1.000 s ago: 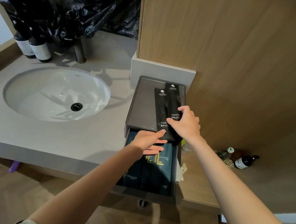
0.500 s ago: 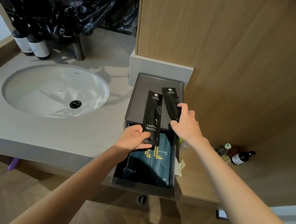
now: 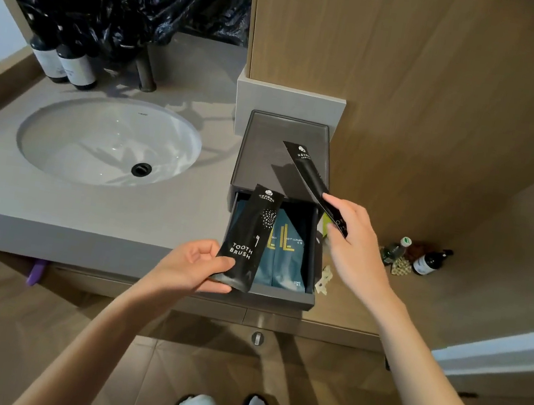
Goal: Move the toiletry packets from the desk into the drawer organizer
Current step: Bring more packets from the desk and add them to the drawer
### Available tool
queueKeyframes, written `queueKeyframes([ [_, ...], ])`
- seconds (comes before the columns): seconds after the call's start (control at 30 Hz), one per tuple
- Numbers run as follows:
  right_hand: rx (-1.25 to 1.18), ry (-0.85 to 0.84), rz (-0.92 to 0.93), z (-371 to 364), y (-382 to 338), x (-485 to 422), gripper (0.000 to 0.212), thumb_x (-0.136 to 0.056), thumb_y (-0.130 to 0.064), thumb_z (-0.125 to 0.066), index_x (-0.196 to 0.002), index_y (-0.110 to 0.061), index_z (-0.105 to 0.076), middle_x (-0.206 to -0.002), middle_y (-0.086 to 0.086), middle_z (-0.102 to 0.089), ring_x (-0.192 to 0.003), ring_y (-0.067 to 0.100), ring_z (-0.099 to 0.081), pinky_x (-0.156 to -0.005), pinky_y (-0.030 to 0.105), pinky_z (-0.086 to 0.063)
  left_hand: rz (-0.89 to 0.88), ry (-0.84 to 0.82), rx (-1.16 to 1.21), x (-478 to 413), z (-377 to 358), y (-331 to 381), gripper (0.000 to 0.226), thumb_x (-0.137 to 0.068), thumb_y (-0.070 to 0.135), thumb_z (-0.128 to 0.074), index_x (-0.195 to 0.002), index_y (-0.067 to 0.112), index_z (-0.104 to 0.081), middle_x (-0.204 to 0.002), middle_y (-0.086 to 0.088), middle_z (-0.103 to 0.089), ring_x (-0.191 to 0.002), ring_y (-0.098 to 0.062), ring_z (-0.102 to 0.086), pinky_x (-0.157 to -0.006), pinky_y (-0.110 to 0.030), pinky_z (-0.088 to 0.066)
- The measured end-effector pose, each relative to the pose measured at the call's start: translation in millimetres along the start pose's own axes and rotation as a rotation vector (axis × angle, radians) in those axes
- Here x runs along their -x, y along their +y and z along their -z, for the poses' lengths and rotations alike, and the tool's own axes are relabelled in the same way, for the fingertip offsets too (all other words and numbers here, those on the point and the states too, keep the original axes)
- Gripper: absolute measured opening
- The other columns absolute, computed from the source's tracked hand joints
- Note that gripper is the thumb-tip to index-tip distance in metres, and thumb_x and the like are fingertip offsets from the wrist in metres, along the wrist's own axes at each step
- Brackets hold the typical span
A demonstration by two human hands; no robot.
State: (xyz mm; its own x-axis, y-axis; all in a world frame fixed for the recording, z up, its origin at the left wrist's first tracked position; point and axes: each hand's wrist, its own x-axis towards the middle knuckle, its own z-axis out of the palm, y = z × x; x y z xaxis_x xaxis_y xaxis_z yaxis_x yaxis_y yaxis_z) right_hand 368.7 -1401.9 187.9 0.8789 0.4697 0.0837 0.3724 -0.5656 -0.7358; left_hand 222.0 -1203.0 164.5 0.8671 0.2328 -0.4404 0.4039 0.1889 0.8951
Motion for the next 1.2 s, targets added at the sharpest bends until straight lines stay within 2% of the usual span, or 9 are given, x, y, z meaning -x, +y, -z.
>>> queueKeyframes([
  [0.17,-0.059,0.013,-0.044,3,2,33,0.04,-0.099,-0.014,-0.044,-0.134,-0.033,-0.05,-0.134,-0.012,-0.044,-0.114,-0.005,-0.04,-0.082,-0.003,-0.028,0.03,0.007,0.036,28,3,-9,0.028,-0.09,0.008,-0.058,-0.066,0.011,-0.044,-0.07,-0.013,-0.055,-0.054,-0.006,-0.065,-0.051,-0.014,-0.052],
  [0.3,-0.04,0.008,-0.093,3,6,49,0.04,-0.098,-0.012,-0.044,-0.133,-0.031,-0.051,-0.134,-0.009,-0.044,-0.102,-0.004,-0.045,-0.075,0.005,-0.034,0.09,0.028,0.092,35,0,-14,0.03,-0.09,0.007,-0.058,-0.066,0.011,-0.042,-0.07,-0.011,-0.066,-0.059,-0.013,-0.071,-0.048,-0.014,-0.052],
  [0.43,-0.021,-0.007,-0.145,3,8,58,0.04,-0.098,-0.01,-0.044,-0.132,-0.03,-0.053,-0.136,-0.005,-0.045,-0.11,0.003,-0.042,-0.073,0.006,-0.032,0.125,0.047,0.089,23,-7,-13,0.028,-0.089,0.012,-0.061,-0.068,0.012,-0.043,-0.077,-0.016,-0.061,-0.064,-0.014,-0.073,-0.051,-0.013,-0.054],
  [0.57,0.014,-0.038,-0.181,4,9,61,0.039,-0.098,-0.011,-0.044,-0.129,-0.032,-0.053,-0.136,-0.004,-0.046,-0.105,0.005,-0.042,-0.07,0.01,-0.033,0.113,0.087,0.103,2,-16,-10,0.035,-0.09,0.013,-0.061,-0.063,0.015,-0.038,-0.051,-0.001,-0.057,-0.062,-0.012,-0.072,-0.053,-0.011,-0.054],
  [0.77,0.112,-0.095,-0.221,7,12,65,0.039,-0.096,-0.011,-0.043,-0.124,-0.035,-0.056,-0.133,-0.005,-0.045,-0.097,0.012,-0.049,-0.075,0.029,-0.043,0.087,0.191,0.067,-29,-27,-9,0.035,-0.092,0.013,-0.058,-0.065,0.014,-0.038,-0.043,0.006,-0.056,-0.069,-0.02,-0.072,-0.057,-0.018,-0.058],
  [0.9,0.148,-0.151,-0.256,3,13,64,0.042,-0.095,-0.009,-0.041,-0.126,-0.034,-0.054,-0.134,-0.003,-0.043,-0.097,0.017,-0.053,-0.062,0.024,-0.041,-0.067,0.333,-0.465,-35,-27,-15,0.024,-0.09,0.027,-0.061,-0.077,0.012,-0.047,-0.056,0.0,-0.062,-0.063,-0.022,-0.07,-0.054,-0.023,-0.047],
  [1.03,0.149,-0.196,-0.276,-5,8,58,0.046,-0.094,-0.008,-0.04,-0.133,-0.032,-0.049,-0.14,0.001,-0.039,-0.113,0.025,-0.048,-0.079,0.031,-0.047,-0.281,0.584,-1.172,-32,-24,-18,0.036,-0.083,0.041,-0.064,-0.093,0.012,-0.046,-0.086,-0.002,-0.055,-0.076,-0.025,-0.057,-0.057,-0.031,-0.038],
  [1.1,0.145,-0.223,-0.287,-8,3,54,0.048,-0.095,-0.007,-0.039,-0.136,-0.03,-0.047,-0.143,0.003,-0.037,-0.121,0.026,-0.041,-0.089,0.032,-0.043,-0.448,0.513,-1.321,-39,-24,-17,0.037,-0.084,0.039,-0.063,-0.106,0.013,-0.049,-0.103,-0.004,-0.054,-0.093,-0.027,-0.055,-0.066,-0.034,-0.041],
  [1.2,0.13,-0.255,-0.303,-8,-2,50,0.05,-0.095,-0.007,-0.037,-0.139,-0.029,-0.044,-0.147,0.002,-0.033,-0.128,0.029,-0.032,-0.098,0.036,-0.034,-0.589,0.239,-1.473,-54,-27,-11,0.042,-0.089,0.046,-0.052,-0.127,0.027,-0.053,-0.135,0.004,-0.049,-0.123,-0.022,-0.043,-0.1,-0.04,-0.033],
])
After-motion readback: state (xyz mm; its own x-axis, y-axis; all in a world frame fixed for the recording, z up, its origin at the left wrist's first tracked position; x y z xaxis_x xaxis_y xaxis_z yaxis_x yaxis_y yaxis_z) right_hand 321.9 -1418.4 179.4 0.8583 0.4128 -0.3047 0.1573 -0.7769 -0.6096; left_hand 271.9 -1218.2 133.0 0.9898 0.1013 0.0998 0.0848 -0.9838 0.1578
